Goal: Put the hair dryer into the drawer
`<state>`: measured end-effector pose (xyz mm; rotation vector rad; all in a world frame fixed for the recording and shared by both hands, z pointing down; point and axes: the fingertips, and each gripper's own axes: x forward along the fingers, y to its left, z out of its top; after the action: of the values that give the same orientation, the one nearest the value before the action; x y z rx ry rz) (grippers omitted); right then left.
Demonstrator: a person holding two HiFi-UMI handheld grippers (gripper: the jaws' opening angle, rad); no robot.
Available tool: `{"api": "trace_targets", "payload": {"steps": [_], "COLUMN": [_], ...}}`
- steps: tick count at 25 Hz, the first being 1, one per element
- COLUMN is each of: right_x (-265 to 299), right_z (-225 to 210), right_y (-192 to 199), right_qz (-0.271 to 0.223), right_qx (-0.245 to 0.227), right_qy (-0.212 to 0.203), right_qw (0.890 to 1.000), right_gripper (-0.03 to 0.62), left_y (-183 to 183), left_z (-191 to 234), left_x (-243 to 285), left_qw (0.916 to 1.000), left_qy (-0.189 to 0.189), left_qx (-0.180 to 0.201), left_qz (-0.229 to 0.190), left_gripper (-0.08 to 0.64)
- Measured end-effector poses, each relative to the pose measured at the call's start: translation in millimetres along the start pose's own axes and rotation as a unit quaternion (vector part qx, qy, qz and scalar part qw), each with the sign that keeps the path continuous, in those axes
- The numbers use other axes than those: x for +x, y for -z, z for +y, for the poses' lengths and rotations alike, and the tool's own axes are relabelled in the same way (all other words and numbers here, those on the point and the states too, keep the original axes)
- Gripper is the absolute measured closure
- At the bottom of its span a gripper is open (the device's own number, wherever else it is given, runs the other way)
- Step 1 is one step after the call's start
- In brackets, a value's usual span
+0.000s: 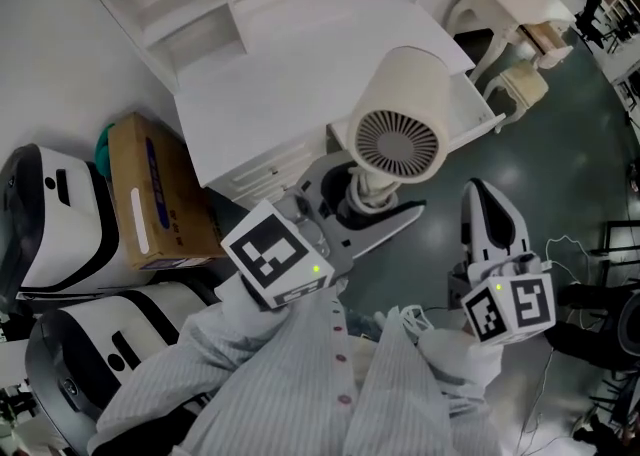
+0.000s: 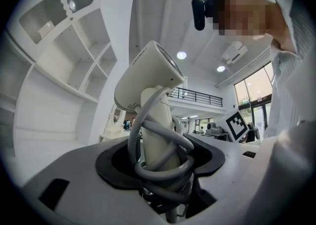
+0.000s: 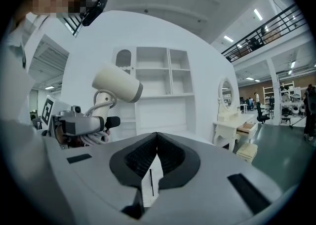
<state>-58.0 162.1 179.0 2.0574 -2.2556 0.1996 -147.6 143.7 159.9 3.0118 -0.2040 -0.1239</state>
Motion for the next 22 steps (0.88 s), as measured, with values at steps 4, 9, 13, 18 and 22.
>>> {"api": "trace_targets", "payload": {"steps": [4, 9, 13, 18, 22], "right_x": [31.2, 58.4, 71.1, 83.0, 105.7], "right_z": [-11.7, -25.2, -40.6, -64.3, -92.0], "right_y": [-0.8, 0.3, 4.4, 15.4, 16.5], "right_qz": [0.003, 0.007, 0.017, 0.027, 0.027], "right_qx": [-0.001, 0.002, 0.008, 0.017, 0.015], "right_qy": [0.003, 0.013, 0.023, 0.029, 0.019], "right_qw": [1.0, 1.0, 1.0, 0.999, 0.999], "right_gripper": [0.581, 0.581, 0.581, 0.581, 0.581], "left_y": [1.1, 3.8, 7.7, 15.8, 19.3], "left_z": [31.2, 63.4, 80.5, 96.3, 115.4], "left_x": [14.0, 28.3, 43.8, 65.3, 90.7], "left_qw": [1.0, 0.9999, 0.9996, 0.9994, 0.9997], "left_qy": [0.005, 0.009, 0.016, 0.016, 0.005], "left_qx": [-0.005, -0.011, -0.022, -0.028, -0.026], "left_qz": [0.001, 0.001, 0.007, 0.01, 0.005], "left_gripper": [0.283, 0.284, 0.284, 0.283, 0.283]}}
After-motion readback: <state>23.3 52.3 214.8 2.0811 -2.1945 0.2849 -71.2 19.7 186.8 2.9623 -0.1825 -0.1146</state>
